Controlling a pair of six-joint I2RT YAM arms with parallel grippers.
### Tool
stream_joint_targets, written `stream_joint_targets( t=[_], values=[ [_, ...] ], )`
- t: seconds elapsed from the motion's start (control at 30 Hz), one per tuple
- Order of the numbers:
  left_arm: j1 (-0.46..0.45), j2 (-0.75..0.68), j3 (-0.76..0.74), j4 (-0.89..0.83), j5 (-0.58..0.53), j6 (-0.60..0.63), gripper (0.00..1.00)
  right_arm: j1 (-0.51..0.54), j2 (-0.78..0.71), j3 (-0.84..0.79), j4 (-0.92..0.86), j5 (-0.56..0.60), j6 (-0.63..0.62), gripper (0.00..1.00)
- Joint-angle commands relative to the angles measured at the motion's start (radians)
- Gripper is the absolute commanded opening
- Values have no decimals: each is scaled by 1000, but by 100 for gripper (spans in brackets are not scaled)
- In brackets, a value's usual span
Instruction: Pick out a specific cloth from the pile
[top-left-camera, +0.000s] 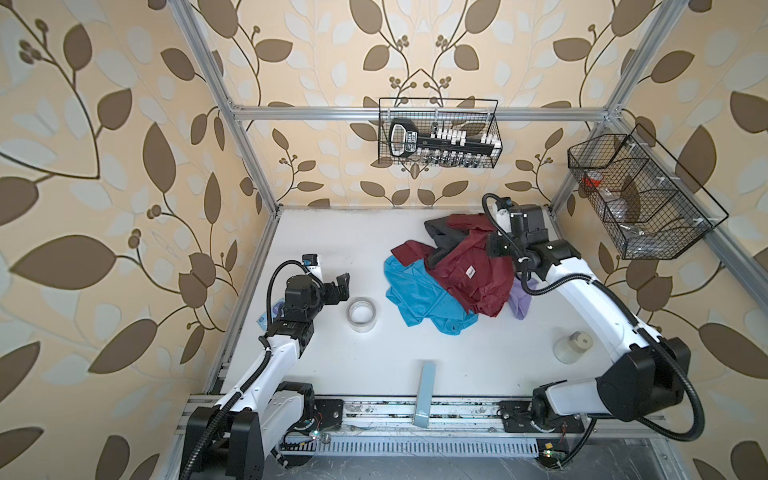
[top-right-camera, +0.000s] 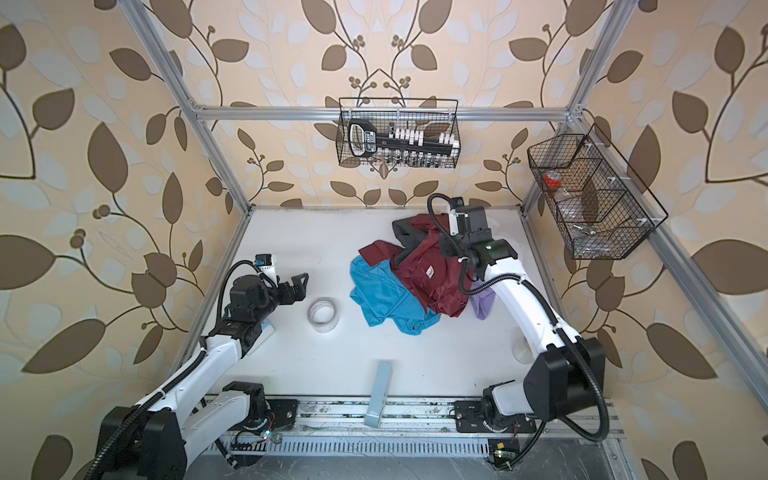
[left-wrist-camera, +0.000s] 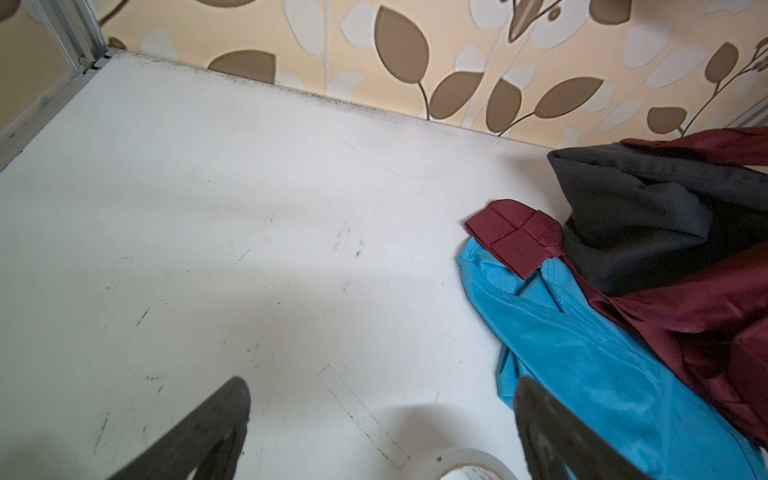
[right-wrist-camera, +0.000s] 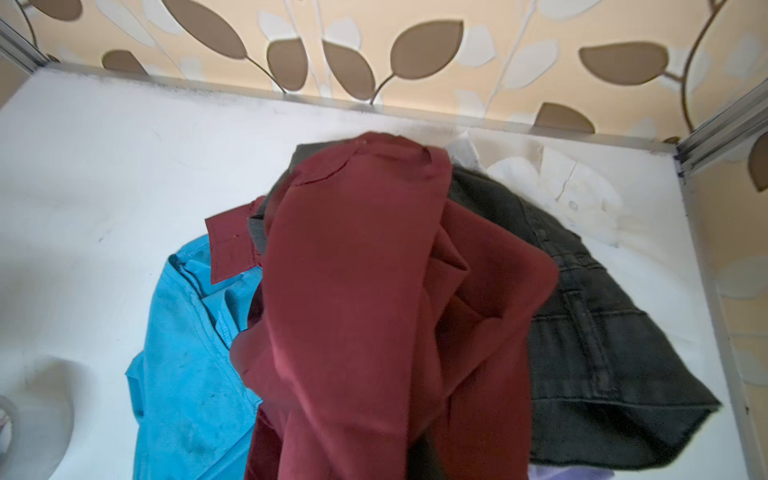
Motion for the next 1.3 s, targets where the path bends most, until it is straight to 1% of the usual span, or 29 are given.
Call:
stream_joint_targets(
  t=[0.0,0.1,0.23,0.4,0.53,0.7,0.8,0.9,1.03,1.1,1.17,1.27],
  values=[
    [1,-16,0,44,19,-9,99,0,-92,93,22,2,11,0],
    [1,-19,1,43,17,-9,99,0,-139,133,43,-16,19,0],
    [1,-24,1,41,15,-9,99,4,-182,206,102,-85,37,0],
    [1,-27,-2,39,13,-9,99,25,-178,381,164,-145,50,0],
    [1,-28,-2,40,11,-10,99,26,-140,537,247,-221,89,0],
    [1,-31,-2,36,-1,-12,99,28,-33,721,363,-340,190,0],
    [1,-31,-1,35,-1,-13,99,41,62,817,467,-393,272,0],
    [1,-30,-2,38,-4,-15,99,91,174,936,548,-417,316,0],
    [0,-28,-2,40,-1,-15,99,171,381,1197,615,-424,346,0],
    [0,-27,1,40,0,-15,99,212,464,1286,686,-427,369,0],
    [0,-28,-1,41,0,-17,99,263,508,1293,791,-422,374,0],
    [0,-27,1,41,1,-17,99,344,527,1231,881,-455,341,0]
  ],
)
